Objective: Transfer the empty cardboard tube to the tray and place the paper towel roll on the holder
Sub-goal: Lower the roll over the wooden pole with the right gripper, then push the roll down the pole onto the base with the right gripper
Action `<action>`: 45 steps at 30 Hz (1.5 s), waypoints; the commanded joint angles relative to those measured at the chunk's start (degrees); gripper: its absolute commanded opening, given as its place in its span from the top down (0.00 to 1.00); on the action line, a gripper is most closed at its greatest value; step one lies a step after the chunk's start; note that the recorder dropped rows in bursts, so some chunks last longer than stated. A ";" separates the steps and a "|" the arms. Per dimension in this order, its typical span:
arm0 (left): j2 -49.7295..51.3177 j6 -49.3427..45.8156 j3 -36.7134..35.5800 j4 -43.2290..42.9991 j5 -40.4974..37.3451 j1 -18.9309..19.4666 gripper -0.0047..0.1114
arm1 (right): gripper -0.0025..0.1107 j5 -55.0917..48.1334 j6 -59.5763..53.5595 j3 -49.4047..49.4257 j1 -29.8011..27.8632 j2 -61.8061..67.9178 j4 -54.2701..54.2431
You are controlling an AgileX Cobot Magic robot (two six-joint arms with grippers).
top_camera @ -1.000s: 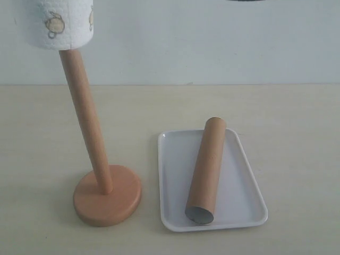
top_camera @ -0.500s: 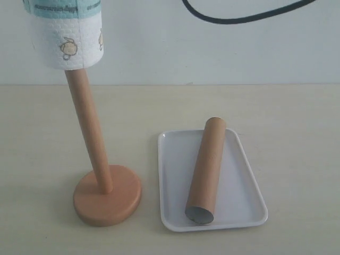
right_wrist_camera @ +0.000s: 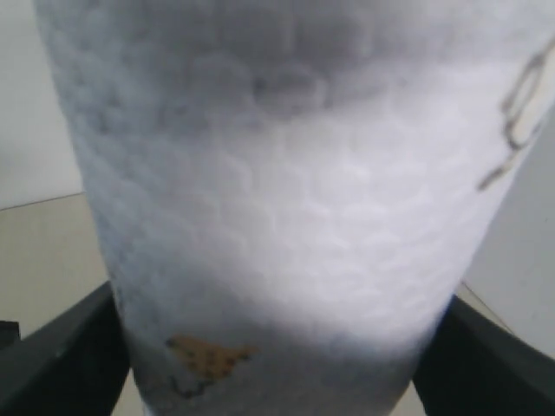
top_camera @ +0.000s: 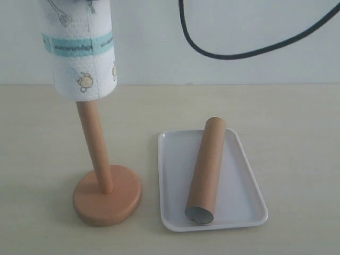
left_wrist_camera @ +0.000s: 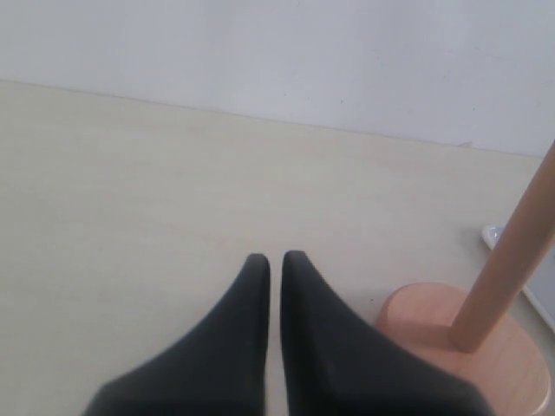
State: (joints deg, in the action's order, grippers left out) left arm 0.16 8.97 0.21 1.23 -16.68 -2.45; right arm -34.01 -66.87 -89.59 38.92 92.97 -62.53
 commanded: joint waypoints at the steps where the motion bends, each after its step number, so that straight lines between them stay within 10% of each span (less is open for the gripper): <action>1: -0.16 -0.08 -0.21 -0.19 -0.07 0.13 0.92 | 0.98 3.44 -7.61 3.96 0.26 -0.30 -7.55; 45: -0.16 -0.08 -0.21 -0.19 -0.07 0.13 0.92 | 0.98 0.15 -29.98 14.19 1.03 16.54 -25.00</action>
State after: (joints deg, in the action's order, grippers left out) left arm 0.16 8.97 0.21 1.23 -16.68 -2.45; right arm -32.42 -96.10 -76.40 39.94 109.74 -85.90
